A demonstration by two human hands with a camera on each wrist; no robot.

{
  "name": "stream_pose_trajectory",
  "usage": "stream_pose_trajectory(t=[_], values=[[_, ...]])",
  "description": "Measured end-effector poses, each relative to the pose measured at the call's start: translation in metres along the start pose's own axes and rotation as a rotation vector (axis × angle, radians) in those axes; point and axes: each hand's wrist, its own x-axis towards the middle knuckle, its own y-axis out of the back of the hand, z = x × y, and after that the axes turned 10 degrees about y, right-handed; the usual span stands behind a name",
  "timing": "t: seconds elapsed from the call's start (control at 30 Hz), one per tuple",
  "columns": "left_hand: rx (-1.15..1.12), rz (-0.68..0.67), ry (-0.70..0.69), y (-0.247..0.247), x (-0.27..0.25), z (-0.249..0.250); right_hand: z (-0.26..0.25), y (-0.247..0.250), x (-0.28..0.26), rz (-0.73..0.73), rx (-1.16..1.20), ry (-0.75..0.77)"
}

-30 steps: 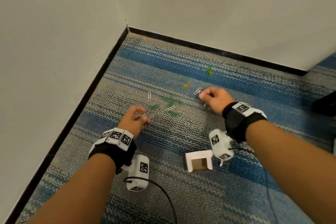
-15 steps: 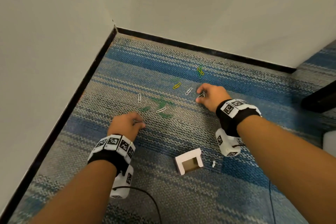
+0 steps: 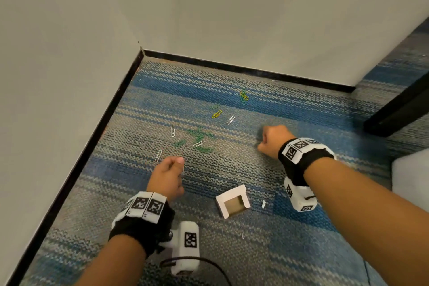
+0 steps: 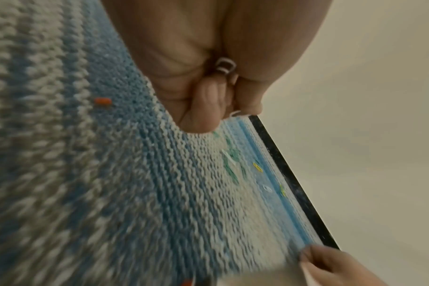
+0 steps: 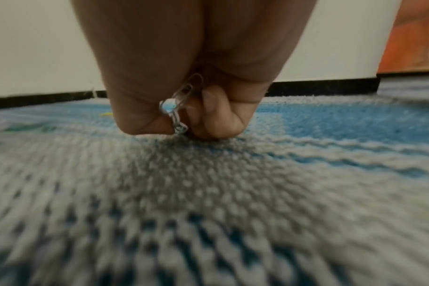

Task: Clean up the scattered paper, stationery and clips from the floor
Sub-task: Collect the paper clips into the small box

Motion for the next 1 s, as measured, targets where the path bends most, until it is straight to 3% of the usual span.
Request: stream_pose_trajectory(t=[0.17, 0.27, 0.6, 0.7, 0.83, 1.0], values=[[-0.262, -0.214, 0.323, -0.017, -0.039, -0.013, -0.002, -0.016, -0.027, -0.029, -0.09, 0.077], [-0.274, -0.234, 0.399, -0.025, -0.058, -0.022, -0.002, -0.016, -0.04, -0.008, -0.025, 0.089], [0.381, -0.15, 0.215, -0.053, -0.065, -0.05, 0.008, -0.032, -0.076, 0.078, -0.13, 0.208], [0.536, -0.123, 0.221, -0.056, -0.064, -0.047, 0.01, -0.033, -0.08, 0.06, -0.17, 0.213], [0.392, -0.146, 0.29, -0.067, -0.059, -0.047, 0.011, -0.026, -0.082, 0.021, -0.106, 0.102], [0.11, -0.01, 0.157, -0.071, -0.07, -0.053, 0.003, -0.02, -0.09, 0.029, 0.073, -0.01]])
